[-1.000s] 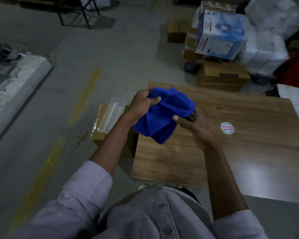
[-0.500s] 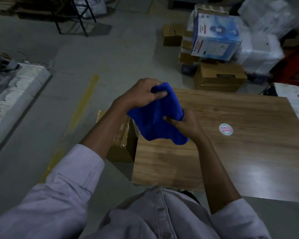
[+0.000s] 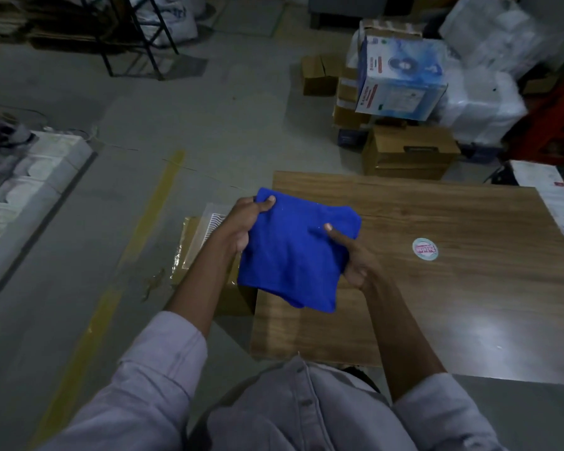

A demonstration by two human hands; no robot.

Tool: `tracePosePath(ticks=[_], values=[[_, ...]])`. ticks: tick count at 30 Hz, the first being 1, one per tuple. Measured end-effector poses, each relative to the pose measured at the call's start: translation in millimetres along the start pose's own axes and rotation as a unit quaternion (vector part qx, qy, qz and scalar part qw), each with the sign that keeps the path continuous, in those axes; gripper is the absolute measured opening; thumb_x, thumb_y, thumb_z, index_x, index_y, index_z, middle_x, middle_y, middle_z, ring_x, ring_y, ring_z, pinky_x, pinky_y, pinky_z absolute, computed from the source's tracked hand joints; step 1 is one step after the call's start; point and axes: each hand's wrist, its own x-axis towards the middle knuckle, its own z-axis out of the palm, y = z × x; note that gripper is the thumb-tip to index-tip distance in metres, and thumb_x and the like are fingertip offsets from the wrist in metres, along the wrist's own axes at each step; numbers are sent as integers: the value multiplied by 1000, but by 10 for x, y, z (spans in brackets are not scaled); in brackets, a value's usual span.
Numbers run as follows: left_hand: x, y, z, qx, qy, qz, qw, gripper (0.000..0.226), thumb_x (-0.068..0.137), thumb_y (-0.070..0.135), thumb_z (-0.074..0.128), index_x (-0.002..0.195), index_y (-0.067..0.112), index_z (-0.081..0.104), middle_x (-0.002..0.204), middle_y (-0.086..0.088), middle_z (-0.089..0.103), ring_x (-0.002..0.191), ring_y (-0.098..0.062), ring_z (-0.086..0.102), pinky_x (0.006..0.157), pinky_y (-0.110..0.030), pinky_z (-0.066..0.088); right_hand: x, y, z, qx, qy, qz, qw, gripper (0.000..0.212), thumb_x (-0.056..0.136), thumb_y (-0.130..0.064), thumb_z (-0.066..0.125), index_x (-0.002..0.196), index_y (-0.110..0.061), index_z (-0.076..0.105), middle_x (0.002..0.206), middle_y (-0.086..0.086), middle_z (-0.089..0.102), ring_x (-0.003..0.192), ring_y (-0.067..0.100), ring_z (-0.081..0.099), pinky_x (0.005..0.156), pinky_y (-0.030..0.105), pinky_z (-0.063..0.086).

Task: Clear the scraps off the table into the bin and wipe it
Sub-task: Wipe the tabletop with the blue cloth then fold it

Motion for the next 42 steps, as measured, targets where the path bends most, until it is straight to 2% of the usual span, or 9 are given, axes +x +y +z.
tracePosePath(ticks=[6, 12, 18, 22, 25, 29, 33, 37, 42], values=[[-89, -66, 47, -76, -59, 22, 995, 27, 104, 27, 54, 123, 10, 63, 116, -3, 74, 106, -18, 71, 88, -32, 58, 77, -280, -46, -172, 171, -145, 959, 45, 75, -21, 90, 114, -16, 68, 106, 0, 76, 96, 20, 75, 86, 50, 61], [-157, 72, 353, 77, 63, 178, 979, 39, 98, 14, 65, 125, 21, 37, 114, 8, 58, 100, -4, 60, 78, -18, 51, -88, -535, 434, -436, 244, -423, 756, 31, 90, -25, 75, 118, -20, 64, 92, -11, 66, 81, 9, 63, 72, 23, 52], [-300, 257, 91, -121, -80, 129, 981, 36, 95, 11, 65, 130, 5, 61, 127, -10, 70, 116, -27, 67, 96, -38, 57, -161, -655, 111, -93, 121, -256, 955, 58, 77, -28, 88, 128, -28, 60, 121, -4, 71, 107, 17, 71, 89, 40, 60], [-282, 145, 147, -127, -135, 76, 980, 38, 98, 13, 61, 135, 4, 59, 130, -11, 68, 120, -27, 66, 98, -38, 56, -21, -256, -91, -179, 199, -210, 940, 107, 63, -71, 83, 153, -39, 35, 151, -7, 45, 135, 18, 50, 104, 42, 51], [-218, 60, 250, -99, -126, 20, 987, 40, 97, 9, 63, 136, 3, 57, 121, -11, 72, 109, -26, 70, 84, -34, 60, -41, -68, -129, -281, 105, -248, 921, 89, 76, -51, 83, 150, -52, 34, 161, -17, 30, 144, 12, 35, 110, 52, 44], [-176, 84, 266, -52, -130, 2, 990, 43, 93, 14, 71, 133, 9, 55, 119, -10, 72, 107, -24, 71, 83, -35, 60, -84, -63, -130, -401, -14, -241, 884, 106, 62, -44, 93, 149, -56, 34, 165, -27, 8, 153, 9, 16, 110, 53, 39], [-216, 235, 233, 4, -138, -12, 990, 75, 71, 23, 90, 134, 9, 53, 127, -12, 68, 115, -29, 68, 98, -44, 56, -131, -58, -15, -338, -106, -208, 911, 116, 63, -23, 96, 152, -53, 29, 161, -30, 17, 148, 7, 28, 110, 49, 46], [-243, 396, 175, 32, -112, -23, 993, 98, 63, 14, 96, 142, -1, 40, 127, -17, 62, 111, -28, 67, 85, -36, 60, -143, -16, 54, -372, -163, -157, 900, 112, 66, -20, 95, 152, -53, 30, 160, -24, 26, 141, 5, 40, 105, 38, 51], [-256, 461, 182, 43, -72, -43, 996, 90, 80, -4, 78, 151, -8, 23, 104, -14, 58, 94, -19, 63, 70, -27, 58, -108, 97, 202, -381, -109, -126, 909, 71, 86, -23, 81, 141, -46, 43, 136, -24, 55, 116, -7, 58, 91, 21, 54]])
